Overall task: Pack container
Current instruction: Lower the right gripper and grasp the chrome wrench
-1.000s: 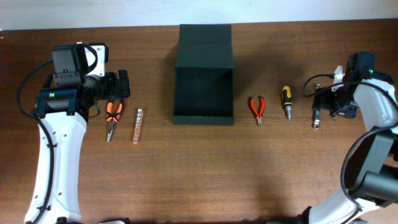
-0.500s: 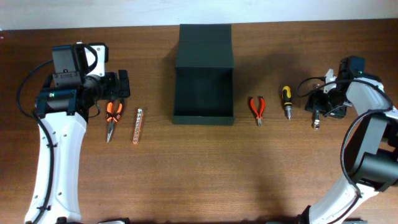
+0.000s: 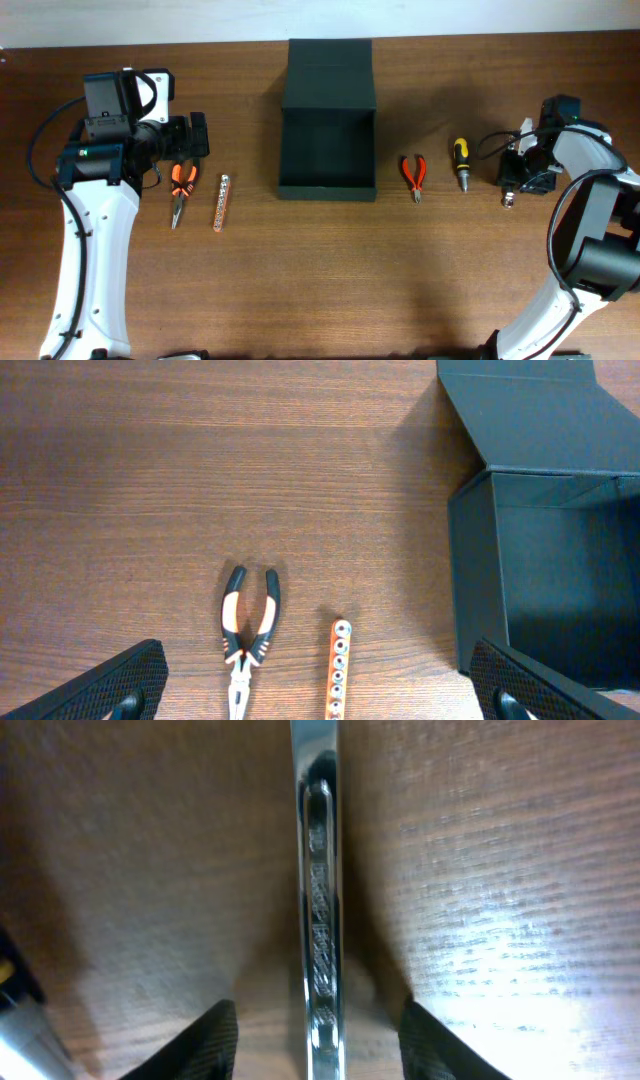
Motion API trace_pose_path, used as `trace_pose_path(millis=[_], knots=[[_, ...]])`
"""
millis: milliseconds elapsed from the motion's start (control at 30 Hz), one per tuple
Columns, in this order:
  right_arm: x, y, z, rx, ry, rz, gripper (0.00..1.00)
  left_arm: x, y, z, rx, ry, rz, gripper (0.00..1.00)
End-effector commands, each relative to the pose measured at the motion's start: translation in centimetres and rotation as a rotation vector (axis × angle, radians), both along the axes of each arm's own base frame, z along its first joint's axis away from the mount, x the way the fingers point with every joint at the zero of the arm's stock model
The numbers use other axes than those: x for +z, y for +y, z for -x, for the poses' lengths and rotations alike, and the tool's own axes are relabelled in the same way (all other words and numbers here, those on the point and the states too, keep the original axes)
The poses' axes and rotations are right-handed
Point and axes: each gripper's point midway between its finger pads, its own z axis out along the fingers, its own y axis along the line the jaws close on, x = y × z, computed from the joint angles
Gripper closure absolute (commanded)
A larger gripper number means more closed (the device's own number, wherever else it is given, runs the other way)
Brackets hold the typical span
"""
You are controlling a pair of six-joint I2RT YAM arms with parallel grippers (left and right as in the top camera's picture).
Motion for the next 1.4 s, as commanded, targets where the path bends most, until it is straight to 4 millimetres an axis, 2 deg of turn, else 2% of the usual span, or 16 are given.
trace_pose_path(millis=[0,133,233,433,500,567,600,767,933,1367], knots=[[-0.6,-0.8,0.7,-0.007,0.048,0.041,0.56,0.6,0.4,-0.4,-0.002,-0.017,-0.020,0.01],[-0.6,-0.8,1.1,-0.007,0.064,0.043,0.57,0.6,0.4,-0.4,-0.002,-0.017,-0.020,0.01],[-0.6,-0.8,1.0,-0.007,0.060,0.045,0.63,0.6,0.4,-0.4,-0.002,-0.017,-0.020,0.01],[-0.6,-1.1,-0.1,-0.006,0.019,0.059,0.62,0.6,0.4,-0.4,-0.002,-0.017,-0.020,0.01],[-0.6,-1.2,-0.1,-0.004,0.017,0.060,0.66,0.6,0.4,-0.4,-0.002,-0.017,-0.020,0.01],[-0.6,-1.1,0.0,-0.003,0.021,0.059,0.76,0.6,0.4,-0.4,-0.002,-0.017,-0.020,0.01],[-0.6,-1.1,0.0,-0.001,0.021,0.058,0.76,0.6,0.4,-0.4,-0.002,-0.017,-0.020,0.01],[-0.6,-0.2,-0.4,0.107,0.013,0.057,0.72,0.6,0.4,-0.4,-0.002,-0.017,-0.020,0.01],[-0.5,0.1,-1.1,0.120,-0.008,0.069,0.71,0.6,0.4,-0.4,-0.002,-0.016,-0.021,0.01],[-0.5,0.1,-1.1,0.103,-0.006,0.066,0.80,0.6,0.4,-0.4,-0.002,-0.017,-0.020,0.01]])
